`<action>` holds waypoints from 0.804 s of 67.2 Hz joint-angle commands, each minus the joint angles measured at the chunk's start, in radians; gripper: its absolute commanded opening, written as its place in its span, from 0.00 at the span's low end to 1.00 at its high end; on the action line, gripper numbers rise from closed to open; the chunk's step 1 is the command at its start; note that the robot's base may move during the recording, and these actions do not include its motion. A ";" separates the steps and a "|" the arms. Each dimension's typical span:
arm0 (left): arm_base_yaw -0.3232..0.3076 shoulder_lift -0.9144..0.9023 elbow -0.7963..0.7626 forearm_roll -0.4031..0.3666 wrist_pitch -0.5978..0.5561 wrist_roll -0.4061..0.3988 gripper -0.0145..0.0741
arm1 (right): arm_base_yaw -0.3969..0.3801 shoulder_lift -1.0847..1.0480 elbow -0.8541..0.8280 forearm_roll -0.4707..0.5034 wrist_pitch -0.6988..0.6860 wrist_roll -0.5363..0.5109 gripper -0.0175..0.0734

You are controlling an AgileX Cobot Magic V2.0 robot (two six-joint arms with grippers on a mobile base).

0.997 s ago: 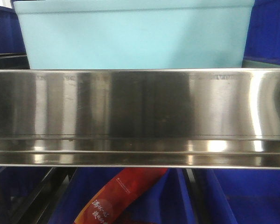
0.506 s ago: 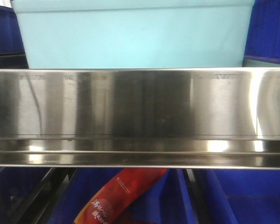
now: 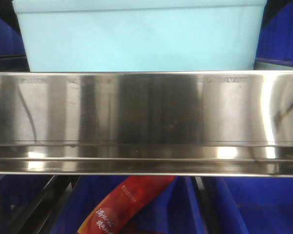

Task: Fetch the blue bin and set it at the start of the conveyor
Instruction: 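Lift the teal bin with both grippers and pull it off the shelf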

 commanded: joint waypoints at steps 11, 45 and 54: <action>0.004 0.000 -0.011 -0.005 -0.008 -0.007 0.04 | -0.004 0.002 -0.014 -0.011 -0.010 0.003 0.03; 0.004 -0.223 -0.011 -0.007 0.000 -0.007 0.04 | -0.002 -0.206 -0.014 -0.011 0.000 0.003 0.02; 0.004 -0.317 -0.011 -0.007 -0.011 -0.007 0.04 | -0.002 -0.297 -0.014 -0.011 -0.002 0.003 0.02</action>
